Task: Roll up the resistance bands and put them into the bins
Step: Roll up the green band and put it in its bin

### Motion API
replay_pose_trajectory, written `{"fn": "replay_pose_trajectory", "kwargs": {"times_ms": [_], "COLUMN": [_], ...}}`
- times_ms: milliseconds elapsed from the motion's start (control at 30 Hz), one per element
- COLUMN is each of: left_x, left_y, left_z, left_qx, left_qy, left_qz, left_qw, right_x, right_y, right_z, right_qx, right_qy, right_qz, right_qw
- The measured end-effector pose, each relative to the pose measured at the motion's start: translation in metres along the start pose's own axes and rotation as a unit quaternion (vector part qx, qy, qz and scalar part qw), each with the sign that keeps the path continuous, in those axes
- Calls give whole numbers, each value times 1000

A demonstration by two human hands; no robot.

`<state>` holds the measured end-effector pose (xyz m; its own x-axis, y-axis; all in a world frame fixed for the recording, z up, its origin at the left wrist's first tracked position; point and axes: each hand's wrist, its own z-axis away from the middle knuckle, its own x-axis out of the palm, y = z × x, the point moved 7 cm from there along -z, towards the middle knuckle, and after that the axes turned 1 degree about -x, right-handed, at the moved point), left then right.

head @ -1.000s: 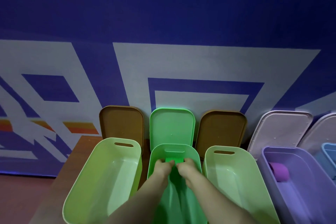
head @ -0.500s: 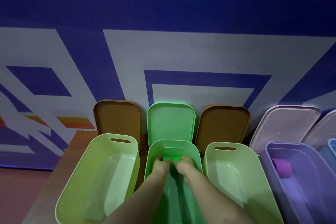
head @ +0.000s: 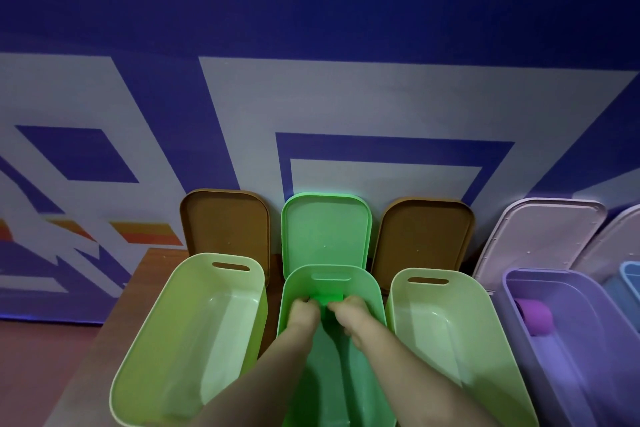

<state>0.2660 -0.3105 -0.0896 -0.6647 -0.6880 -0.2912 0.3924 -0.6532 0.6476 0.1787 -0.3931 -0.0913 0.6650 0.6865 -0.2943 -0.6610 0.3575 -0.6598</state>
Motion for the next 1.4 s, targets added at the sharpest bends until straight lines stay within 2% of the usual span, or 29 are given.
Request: {"fn": "replay_pose_trajectory", "kwargs": {"times_ms": [200, 300, 867, 1033, 1400], "left_x": [1, 1, -42, -60, -84], "left_y": [5, 9, 29, 38, 7], "left_z": [13, 19, 106, 146, 214], "left_qx": [-36, -27, 64, 133, 257], "left_qy": [-41, -57, -69, -71, -33], "left_qz": [75, 108, 82, 43, -145], "left_qw": [996, 992, 992, 988, 955], "right_x": [-2, -4, -54, -64, -80], "right_y": [-9, -16, -54, -61, -25], "right_z": [9, 17, 121, 169, 249], "right_qx": [3, -6, -93, -137, -220], "right_qy": [-14, -27, -18, -20, 25], "right_qz": [-7, -14, -16, 5, 109], "right_qw": [1000, 1000, 995, 990, 969]}}
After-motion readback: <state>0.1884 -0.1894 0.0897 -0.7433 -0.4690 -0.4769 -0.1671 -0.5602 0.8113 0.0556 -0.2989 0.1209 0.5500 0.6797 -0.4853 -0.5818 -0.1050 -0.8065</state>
